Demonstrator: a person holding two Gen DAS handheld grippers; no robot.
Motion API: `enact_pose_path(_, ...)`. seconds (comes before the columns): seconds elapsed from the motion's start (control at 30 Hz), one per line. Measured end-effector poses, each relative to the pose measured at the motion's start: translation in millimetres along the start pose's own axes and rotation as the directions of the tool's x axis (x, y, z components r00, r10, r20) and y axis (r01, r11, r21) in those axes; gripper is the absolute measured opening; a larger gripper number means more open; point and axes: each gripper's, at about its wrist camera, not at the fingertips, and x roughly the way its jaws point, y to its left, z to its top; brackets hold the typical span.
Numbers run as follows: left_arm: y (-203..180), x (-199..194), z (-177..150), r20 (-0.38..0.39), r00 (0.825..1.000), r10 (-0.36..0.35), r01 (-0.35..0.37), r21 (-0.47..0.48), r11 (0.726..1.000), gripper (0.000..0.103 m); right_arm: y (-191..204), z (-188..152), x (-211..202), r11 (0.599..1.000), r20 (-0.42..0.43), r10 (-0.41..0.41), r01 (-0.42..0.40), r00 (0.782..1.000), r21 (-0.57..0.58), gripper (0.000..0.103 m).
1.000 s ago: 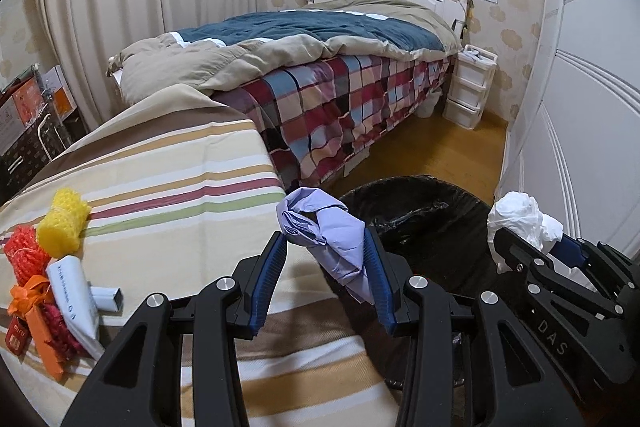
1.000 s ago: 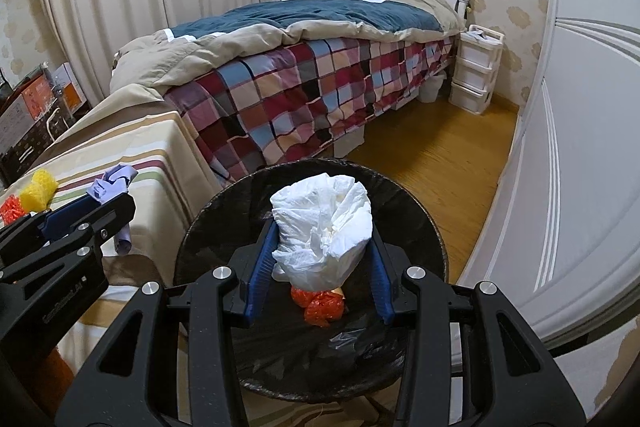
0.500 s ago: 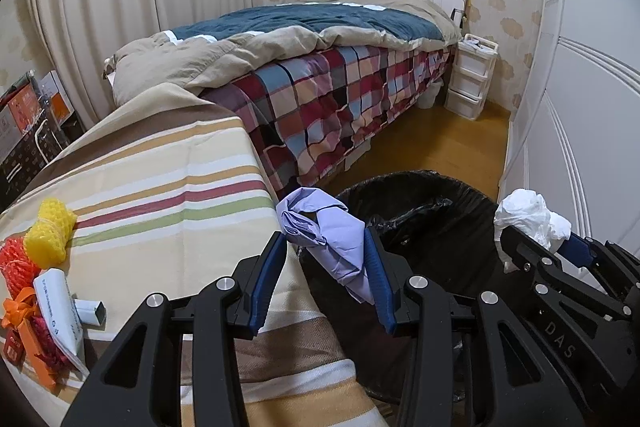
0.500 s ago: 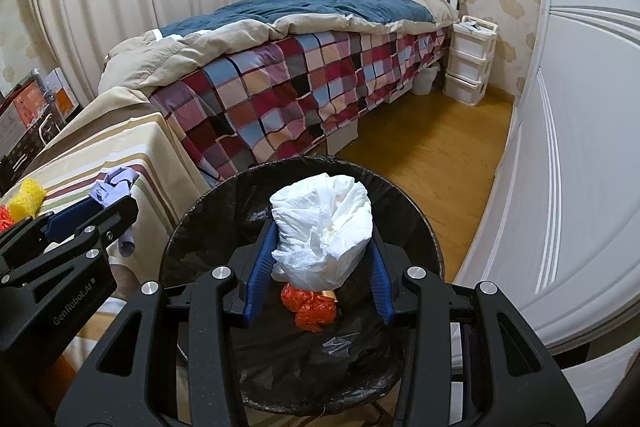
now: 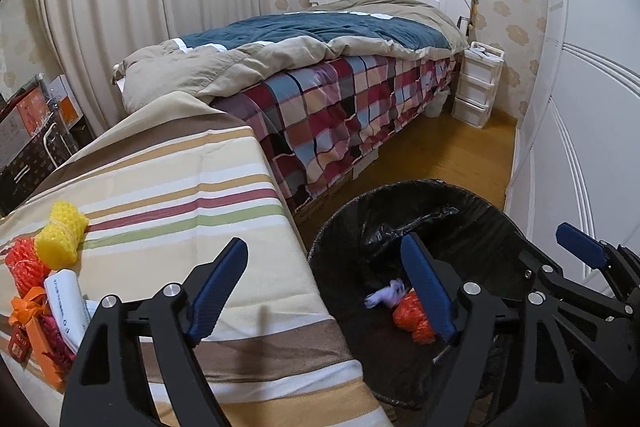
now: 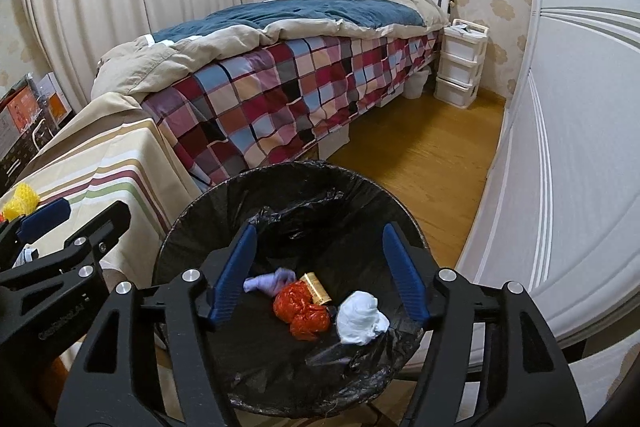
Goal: Collect trash
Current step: 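Carry cloth and tissue over the bin and open both tools to drop them, then return to the bed and grasp the red bottle with the left tool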
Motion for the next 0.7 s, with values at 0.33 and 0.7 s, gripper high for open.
enact_pose_path(0.33,28,-27,-15,0.022,0.998,0.052,-0.052,-0.031,0.998,0.081,16,-5,-14,0.999,-0.004,0.033,-0.033,0.999,0.003,0.067)
enact_pose_path(0.7,95,-68,-52,0.009,0.987,0.162,-0.160,-0.104,0.982,0.081,87,-21,-41,0.983,-0.017,0.166,-0.166,0.986,-0.079,0.073)
